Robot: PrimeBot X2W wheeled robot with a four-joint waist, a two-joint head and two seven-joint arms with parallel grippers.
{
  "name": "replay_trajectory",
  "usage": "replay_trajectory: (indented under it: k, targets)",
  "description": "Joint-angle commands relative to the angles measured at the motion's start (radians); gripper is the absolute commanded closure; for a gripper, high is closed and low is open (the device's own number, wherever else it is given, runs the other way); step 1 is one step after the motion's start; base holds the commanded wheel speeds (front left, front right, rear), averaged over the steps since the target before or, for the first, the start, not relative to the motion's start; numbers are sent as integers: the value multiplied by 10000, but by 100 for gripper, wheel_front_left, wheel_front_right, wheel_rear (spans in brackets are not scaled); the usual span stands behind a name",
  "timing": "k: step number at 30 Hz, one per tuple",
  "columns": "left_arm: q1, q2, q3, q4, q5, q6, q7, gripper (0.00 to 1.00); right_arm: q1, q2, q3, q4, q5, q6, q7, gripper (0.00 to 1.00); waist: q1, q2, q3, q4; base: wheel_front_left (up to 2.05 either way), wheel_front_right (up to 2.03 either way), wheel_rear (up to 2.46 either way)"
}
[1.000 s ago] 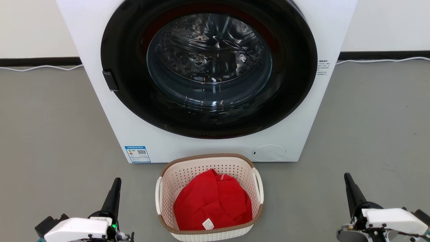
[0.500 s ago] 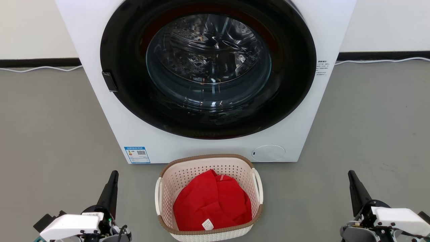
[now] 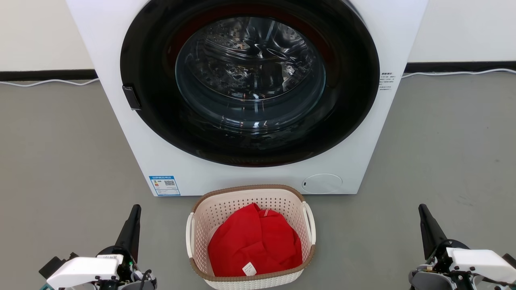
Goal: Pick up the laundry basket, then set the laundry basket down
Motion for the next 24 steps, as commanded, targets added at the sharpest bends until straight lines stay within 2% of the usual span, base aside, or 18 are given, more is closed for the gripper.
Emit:
replay_trajectory:
  k: [1,24]
  targets:
    - [-511,60,313,-219,-3,-65,55,100,-565,-85,172,-301,40,73,108,100,0,-1,0,1,0,0,0]
    - [-516,14,378,-216,52,-65,107,100,-571,-40,109,-297,-13,73,158,100,0,-1,0,1,0,0,0]
